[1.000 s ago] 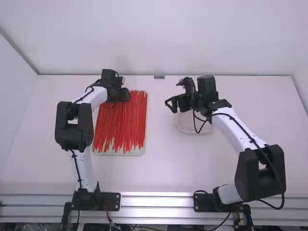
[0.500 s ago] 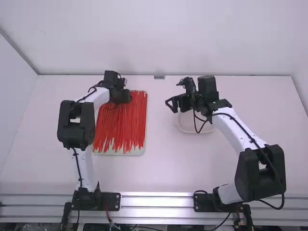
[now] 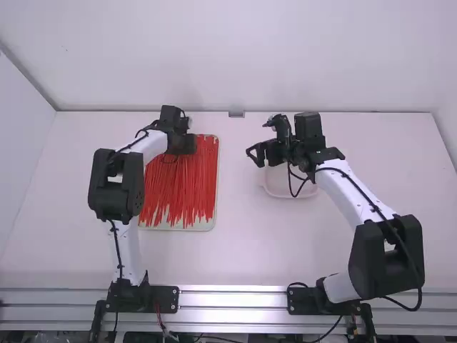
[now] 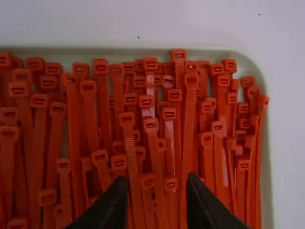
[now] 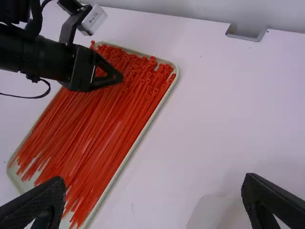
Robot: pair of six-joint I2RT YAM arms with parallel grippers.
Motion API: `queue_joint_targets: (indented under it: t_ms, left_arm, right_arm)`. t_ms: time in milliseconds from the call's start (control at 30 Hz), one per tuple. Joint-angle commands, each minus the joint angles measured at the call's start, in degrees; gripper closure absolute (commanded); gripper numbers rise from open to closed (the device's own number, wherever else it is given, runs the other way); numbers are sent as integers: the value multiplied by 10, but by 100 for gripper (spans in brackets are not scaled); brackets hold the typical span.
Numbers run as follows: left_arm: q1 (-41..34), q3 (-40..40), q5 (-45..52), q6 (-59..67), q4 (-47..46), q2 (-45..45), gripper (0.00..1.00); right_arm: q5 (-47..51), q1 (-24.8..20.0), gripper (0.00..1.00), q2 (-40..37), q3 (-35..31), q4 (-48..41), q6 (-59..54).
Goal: Fasten the cable tie
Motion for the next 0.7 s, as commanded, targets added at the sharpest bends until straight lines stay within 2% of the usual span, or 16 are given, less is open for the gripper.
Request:
queue_joint_targets:
  t_ms: [0,333,667]
  left_arm:
    - [-3,3,-19,-8,-2,11,67]
    - [-15,3,-42,-8,0,11,71]
    - [-25,3,-88,-14,-1,11,61]
  right_arm:
    - [-3,-2,2,4,21,-1,-1]
    - [-3,-2,2,4,21,-2,-3]
    - [1,-2,2,4,21,-2,-3]
